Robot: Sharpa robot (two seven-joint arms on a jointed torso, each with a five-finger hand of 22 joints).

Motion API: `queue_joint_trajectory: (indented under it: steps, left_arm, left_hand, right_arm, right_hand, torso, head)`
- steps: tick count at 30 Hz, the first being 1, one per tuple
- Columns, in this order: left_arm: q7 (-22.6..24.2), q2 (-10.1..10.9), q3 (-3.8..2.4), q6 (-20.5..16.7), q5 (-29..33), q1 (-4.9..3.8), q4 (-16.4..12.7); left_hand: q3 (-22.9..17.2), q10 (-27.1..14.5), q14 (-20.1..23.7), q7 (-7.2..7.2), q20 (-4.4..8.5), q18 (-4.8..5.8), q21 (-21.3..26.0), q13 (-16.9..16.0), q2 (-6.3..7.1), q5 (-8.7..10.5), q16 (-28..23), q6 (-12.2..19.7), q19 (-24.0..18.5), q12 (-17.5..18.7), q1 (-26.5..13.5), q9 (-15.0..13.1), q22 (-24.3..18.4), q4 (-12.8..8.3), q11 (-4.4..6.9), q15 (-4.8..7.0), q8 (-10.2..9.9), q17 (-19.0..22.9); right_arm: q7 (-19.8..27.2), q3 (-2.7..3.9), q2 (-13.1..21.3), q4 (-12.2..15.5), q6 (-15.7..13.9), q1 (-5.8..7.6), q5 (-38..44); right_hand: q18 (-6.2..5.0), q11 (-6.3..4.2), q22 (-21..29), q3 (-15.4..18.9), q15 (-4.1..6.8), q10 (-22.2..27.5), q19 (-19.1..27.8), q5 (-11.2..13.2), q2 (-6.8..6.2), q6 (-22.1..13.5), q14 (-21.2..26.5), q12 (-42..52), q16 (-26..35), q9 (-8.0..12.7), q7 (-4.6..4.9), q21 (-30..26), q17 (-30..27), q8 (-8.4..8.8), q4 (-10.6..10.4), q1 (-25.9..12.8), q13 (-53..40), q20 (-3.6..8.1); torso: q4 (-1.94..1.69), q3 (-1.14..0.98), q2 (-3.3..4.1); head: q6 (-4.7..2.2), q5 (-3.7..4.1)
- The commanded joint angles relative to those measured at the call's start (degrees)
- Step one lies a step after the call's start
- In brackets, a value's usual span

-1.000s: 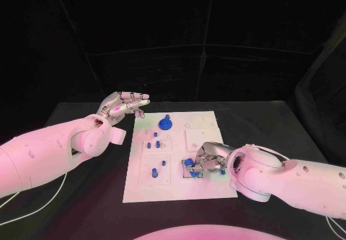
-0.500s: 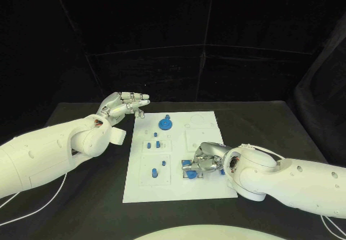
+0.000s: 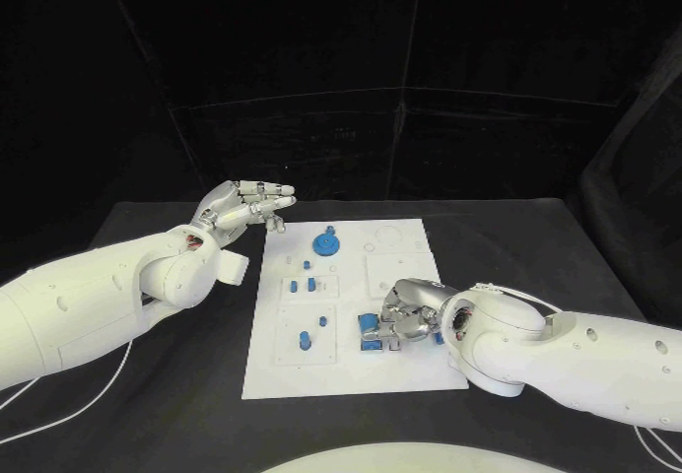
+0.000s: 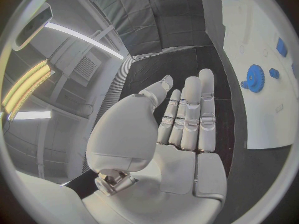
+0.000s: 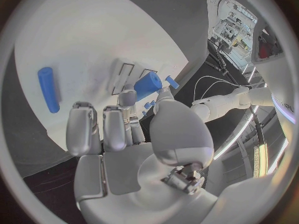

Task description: Assemble the parts on the task board

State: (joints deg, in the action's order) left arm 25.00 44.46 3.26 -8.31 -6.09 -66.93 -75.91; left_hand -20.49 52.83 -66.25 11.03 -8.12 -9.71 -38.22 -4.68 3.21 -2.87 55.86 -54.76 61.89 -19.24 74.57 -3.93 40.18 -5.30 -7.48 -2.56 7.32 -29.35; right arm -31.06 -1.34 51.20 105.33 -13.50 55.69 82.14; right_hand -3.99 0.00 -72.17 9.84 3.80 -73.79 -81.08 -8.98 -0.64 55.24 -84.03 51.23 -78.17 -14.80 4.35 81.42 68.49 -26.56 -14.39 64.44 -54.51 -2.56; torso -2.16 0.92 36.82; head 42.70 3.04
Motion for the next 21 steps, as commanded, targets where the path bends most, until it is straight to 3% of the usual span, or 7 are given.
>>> queue_joint_trajectory:
  steps: [1,6,9,13,21]
  left_arm:
    - [0.14,0.03,-0.05,0.61,0.18,-0.08,-0.11]
    - [0.08,0.06,-0.05,0.66,0.18,-0.08,-0.12]
    - [0.06,0.04,-0.05,0.70,0.18,-0.08,-0.12]
    - [0.05,0.05,-0.05,0.70,0.18,-0.08,-0.13]
    - [0.03,0.13,-0.05,0.66,0.18,-0.08,-0.12]
  left_hand:
    - [0.26,-0.43,0.34,-0.05,-0.16,-0.77,0.32,0.06,-0.53,0.11,-0.33,0.38,-0.30,-0.12,-0.19,0.03,-0.08,-0.06,-0.01,0.01,0.21,0.07]
    - [0.42,-0.61,0.38,-0.04,-0.18,-0.77,0.45,0.05,-0.59,0.11,-0.30,0.47,-0.26,-0.34,-0.19,0.04,-0.20,-0.03,-0.01,0.00,0.24,0.19]
    - [0.43,-0.65,0.39,-0.05,-0.18,-0.77,0.47,0.05,-0.58,0.10,-0.30,0.48,-0.26,-0.34,-0.17,0.04,-0.21,-0.04,-0.02,0.00,0.24,0.20]
    - [0.43,-0.65,0.39,-0.05,-0.18,-0.77,0.47,0.05,-0.58,0.10,-0.30,0.48,-0.26,-0.34,-0.17,0.04,-0.21,-0.04,-0.02,0.00,0.24,0.20]
    - [0.43,-0.65,0.39,-0.05,-0.18,-0.77,0.47,0.05,-0.58,0.10,-0.30,0.48,-0.26,-0.34,-0.17,0.04,-0.21,-0.04,-0.02,0.00,0.24,0.20]
  right_arm:
    - [1.84,0.02,0.23,0.48,1.39,0.08,0.94]
    - [1.94,0.02,0.41,0.54,1.48,0.08,1.25]
    - [1.78,0.02,0.40,0.45,1.24,0.08,1.61]
    - [1.92,0.02,0.42,0.41,0.86,0.08,1.76]
    - [4.13,0.02,1.20,0.89,-1.65,0.08,0.77]
  right_hand:
    - [0.25,-0.01,-0.16,-0.72,0.06,-0.21,0.12,-2.27,0.53,-0.17,-2.18,-0.31,0.29,-0.18,0.03,-0.33,0.19,0.30,2.29,4.57,-0.29,-0.04]
    - [0.30,-0.13,-0.45,-1.47,0.16,-0.55,-0.04,-2.01,1.45,0.15,-2.26,-0.12,0.23,-0.46,-0.04,-0.21,0.47,0.17,4.71,9.17,-0.76,0.06]
    - [0.33,-0.18,-0.55,-1.52,0.18,-0.71,-0.10,-1.83,1.79,0.29,-2.29,0.02,0.18,-0.54,-0.08,-0.17,0.60,0.11,5.01,9.81,-0.96,0.08]
    - [0.34,-0.18,-0.61,-1.42,0.18,-0.77,-0.13,-1.77,1.83,0.34,-2.30,0.08,0.17,-0.57,-0.08,-0.14,0.63,0.08,5.00,9.82,-1.03,0.08]
    - [0.27,-0.04,-0.29,1.25,0.08,-0.83,0.05,-1.73,1.32,0.07,-2.25,-0.34,0.40,-0.78,0.01,-0.35,0.47,0.19,2.95,7.23,-0.97,0.01]
  torso:
    - [0.01,-0.03,0.00]
    - [0.05,0.02,0.00]
    - [-0.02,0.02,-0.01]
    - [-0.07,0.03,0.02]
    - [0.03,0.00,0.02]
  head:
    - [-0.01,-0.02]
    - [-0.01,0.07]
    - [-0.02,0.16]
    - [-0.05,0.23]
    - [-0.11,0.26]
